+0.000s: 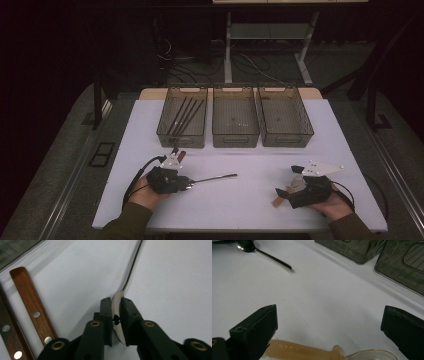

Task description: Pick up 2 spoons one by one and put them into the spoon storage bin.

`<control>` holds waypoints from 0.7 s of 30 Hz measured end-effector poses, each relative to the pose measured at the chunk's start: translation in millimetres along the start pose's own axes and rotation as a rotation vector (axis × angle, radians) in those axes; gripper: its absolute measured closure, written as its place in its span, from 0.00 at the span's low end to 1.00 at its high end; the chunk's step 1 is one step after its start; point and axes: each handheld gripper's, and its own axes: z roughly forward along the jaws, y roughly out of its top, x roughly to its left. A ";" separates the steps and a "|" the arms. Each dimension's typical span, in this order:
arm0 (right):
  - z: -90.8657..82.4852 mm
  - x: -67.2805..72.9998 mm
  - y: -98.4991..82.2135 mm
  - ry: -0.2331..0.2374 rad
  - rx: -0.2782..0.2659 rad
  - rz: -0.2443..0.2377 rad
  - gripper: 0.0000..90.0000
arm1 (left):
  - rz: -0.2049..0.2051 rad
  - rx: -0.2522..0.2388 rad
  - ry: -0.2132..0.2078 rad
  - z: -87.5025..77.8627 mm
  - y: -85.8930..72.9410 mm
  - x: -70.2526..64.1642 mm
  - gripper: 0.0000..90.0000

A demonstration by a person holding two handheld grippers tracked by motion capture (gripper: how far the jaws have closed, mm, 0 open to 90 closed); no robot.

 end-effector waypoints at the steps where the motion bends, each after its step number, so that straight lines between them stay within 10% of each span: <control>1: 0.0 0.0 0.0 0.000 0.000 -0.001 0.01 | -0.002 -0.001 -0.003 -0.3 0.1 -0.3 0.92; 21: 0.2 0.7 0.1 0.004 0.005 -0.004 0.01 | -0.052 -0.074 -0.028 -5.0 -0.5 6.2 0.96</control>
